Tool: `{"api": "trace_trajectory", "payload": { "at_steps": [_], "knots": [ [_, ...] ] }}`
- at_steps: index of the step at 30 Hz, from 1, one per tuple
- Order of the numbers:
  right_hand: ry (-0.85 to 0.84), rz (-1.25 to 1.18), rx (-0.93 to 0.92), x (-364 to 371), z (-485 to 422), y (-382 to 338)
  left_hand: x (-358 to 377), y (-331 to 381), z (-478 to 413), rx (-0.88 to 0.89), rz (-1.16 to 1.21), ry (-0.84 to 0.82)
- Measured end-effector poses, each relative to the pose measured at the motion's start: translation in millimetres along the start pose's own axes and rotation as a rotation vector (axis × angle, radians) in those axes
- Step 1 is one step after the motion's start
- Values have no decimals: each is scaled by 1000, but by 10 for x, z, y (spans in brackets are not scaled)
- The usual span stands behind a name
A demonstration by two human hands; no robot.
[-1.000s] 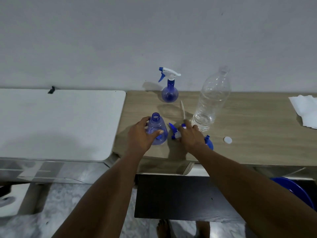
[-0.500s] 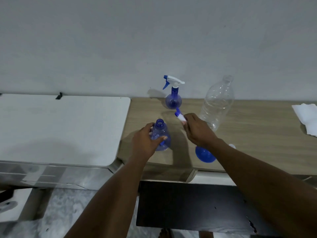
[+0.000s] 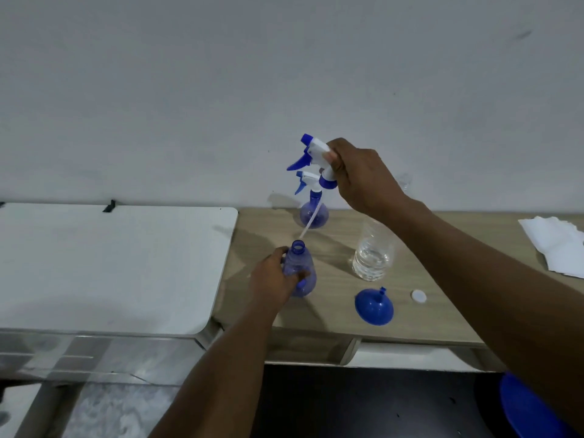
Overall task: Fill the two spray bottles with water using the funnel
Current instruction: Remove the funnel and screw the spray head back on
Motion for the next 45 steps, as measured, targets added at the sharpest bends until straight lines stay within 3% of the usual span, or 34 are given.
{"api": "trace_trajectory", "payload": {
  "at_steps": [12,23,45],
  "knots": [
    [-136,44,-37,162,58,-228,5,10,-18,-16,10,-16],
    [-316,-9,59,996,807,20,45,-12,22,-43,48,-14],
    [-527,-52,4,1052,710,90,93,-108,-19,-10,-16,-20]
  ]
}}
Point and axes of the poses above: each hand's wrist, its own z-axis away from the middle knuckle, its own x-axis out of the palm, y = z × x, the point moved 2 cm from there along -z, towards the middle knuckle, and after that the axes turned 13 degrees about y, right-handed, at the moved point
